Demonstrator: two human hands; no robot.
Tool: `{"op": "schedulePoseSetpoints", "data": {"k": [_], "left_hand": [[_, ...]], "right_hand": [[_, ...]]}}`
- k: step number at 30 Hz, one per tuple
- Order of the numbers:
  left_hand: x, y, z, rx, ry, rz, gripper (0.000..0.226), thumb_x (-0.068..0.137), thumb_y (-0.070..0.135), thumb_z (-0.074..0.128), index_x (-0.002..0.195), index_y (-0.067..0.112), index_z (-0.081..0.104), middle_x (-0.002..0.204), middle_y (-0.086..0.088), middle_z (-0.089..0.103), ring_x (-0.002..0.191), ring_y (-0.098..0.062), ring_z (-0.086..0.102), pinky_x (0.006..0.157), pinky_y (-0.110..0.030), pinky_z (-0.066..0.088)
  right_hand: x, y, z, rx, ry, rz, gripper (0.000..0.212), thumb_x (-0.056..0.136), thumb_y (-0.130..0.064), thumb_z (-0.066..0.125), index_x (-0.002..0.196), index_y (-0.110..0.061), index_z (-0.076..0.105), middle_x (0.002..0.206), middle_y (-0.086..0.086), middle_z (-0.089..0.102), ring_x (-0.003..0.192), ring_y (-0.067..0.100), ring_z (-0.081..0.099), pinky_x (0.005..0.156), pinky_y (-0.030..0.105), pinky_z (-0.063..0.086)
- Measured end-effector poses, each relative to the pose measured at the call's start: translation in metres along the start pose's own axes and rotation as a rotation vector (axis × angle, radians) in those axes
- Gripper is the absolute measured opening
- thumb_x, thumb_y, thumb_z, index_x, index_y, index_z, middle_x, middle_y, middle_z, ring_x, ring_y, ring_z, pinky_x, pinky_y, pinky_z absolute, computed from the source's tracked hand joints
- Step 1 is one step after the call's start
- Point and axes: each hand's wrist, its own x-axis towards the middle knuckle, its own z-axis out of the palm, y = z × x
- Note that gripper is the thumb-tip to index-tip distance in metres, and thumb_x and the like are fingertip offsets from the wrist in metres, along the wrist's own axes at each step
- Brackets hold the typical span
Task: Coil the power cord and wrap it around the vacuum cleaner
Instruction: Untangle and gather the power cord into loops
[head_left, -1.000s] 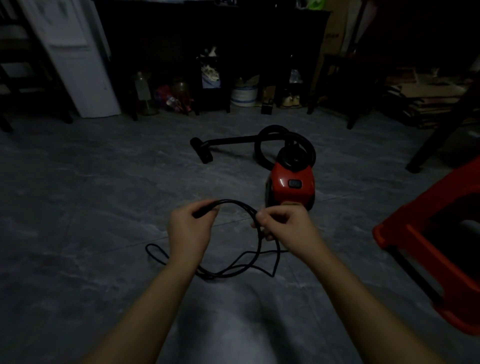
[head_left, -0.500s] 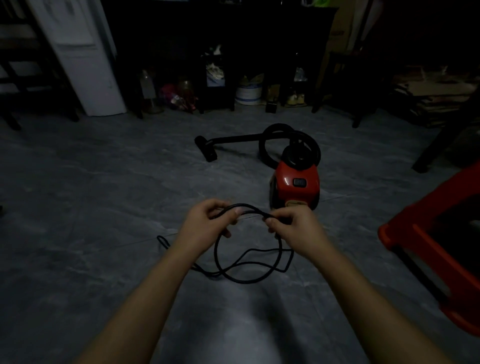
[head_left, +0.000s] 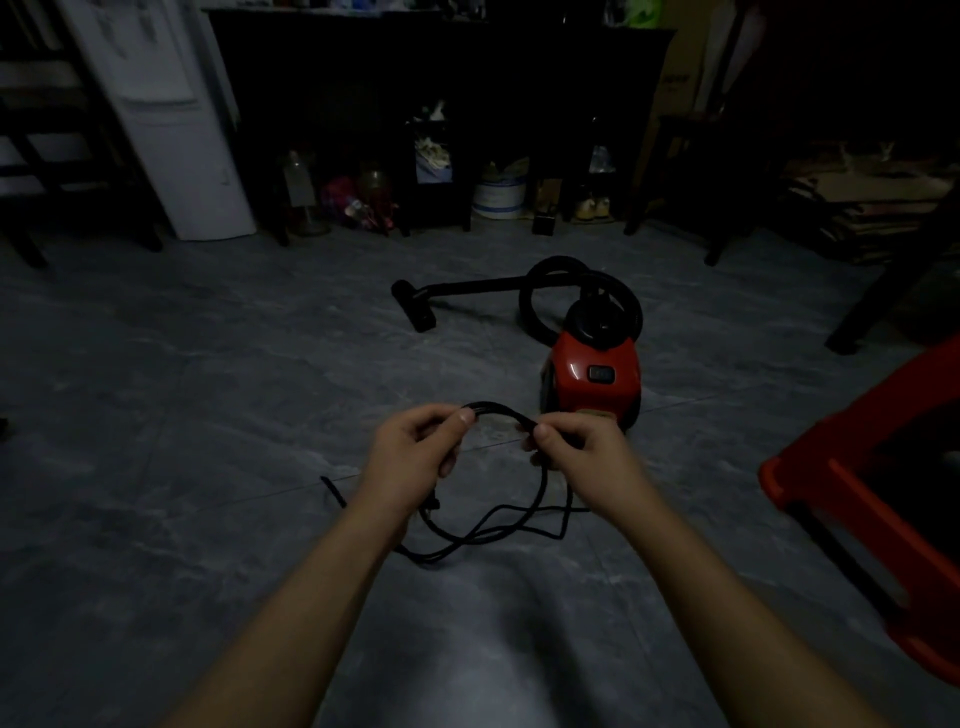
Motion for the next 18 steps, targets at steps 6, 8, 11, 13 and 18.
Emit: {"op": "schedulePoseSetpoints", "data": {"k": [6, 8, 11, 13, 18], "left_hand": [[-0.002, 0.001, 0.0, 0.009, 0.035, 0.045, 0.008, 0.091, 0.017, 0.069, 0.094, 0.012, 0.075, 0.064, 0.0, 0.067, 0.052, -0.007, 0.054, 0.054, -0.018, 0.047], [-0.002, 0.001, -0.001, 0.013, 0.035, 0.083, 0.012, 0.091, 0.01, 0.067, 0.101, 0.012, 0.073, 0.075, -0.004, 0.072, 0.059, -0.007, 0.063, 0.058, -0.018, 0.051], [-0.003, -0.002, -0.005, 0.147, 0.013, 0.155, 0.016, 0.091, 0.01, 0.067, 0.105, 0.016, 0.073, 0.086, -0.003, 0.075, 0.075, -0.009, 0.07, 0.064, -0.016, 0.053], [-0.004, -0.006, -0.008, 0.295, -0.001, 0.192, 0.015, 0.091, 0.016, 0.069, 0.104, 0.02, 0.075, 0.088, 0.008, 0.074, 0.079, -0.003, 0.069, 0.064, -0.015, 0.052], [-0.001, -0.014, -0.013, 0.552, 0.021, 0.286, 0.014, 0.089, 0.023, 0.071, 0.101, 0.026, 0.075, 0.093, 0.019, 0.068, 0.08, 0.003, 0.064, 0.072, -0.026, 0.054]], "right_hand": [[-0.005, -0.003, -0.005, 0.18, -0.033, 0.135, 0.017, 0.097, -0.015, 0.06, 0.104, -0.012, 0.075, 0.09, 0.003, 0.078, 0.083, 0.014, 0.073, 0.08, 0.027, 0.058], [-0.005, -0.005, -0.007, 0.19, -0.027, 0.155, 0.015, 0.096, -0.016, 0.062, 0.103, -0.013, 0.075, 0.089, 0.002, 0.078, 0.081, 0.012, 0.072, 0.08, 0.027, 0.058], [-0.005, -0.006, -0.006, 0.173, -0.016, 0.153, 0.013, 0.094, -0.015, 0.064, 0.096, -0.018, 0.076, 0.086, 0.0, 0.078, 0.08, 0.012, 0.071, 0.076, 0.024, 0.058], [-0.005, -0.006, -0.006, 0.177, 0.002, 0.153, 0.014, 0.093, -0.013, 0.066, 0.092, -0.023, 0.076, 0.083, -0.002, 0.077, 0.079, 0.011, 0.07, 0.072, 0.02, 0.055], [-0.005, -0.01, -0.004, 0.143, -0.007, 0.142, 0.012, 0.091, -0.011, 0.068, 0.096, -0.018, 0.076, 0.078, -0.006, 0.075, 0.07, -0.002, 0.067, 0.066, 0.013, 0.051]]}}
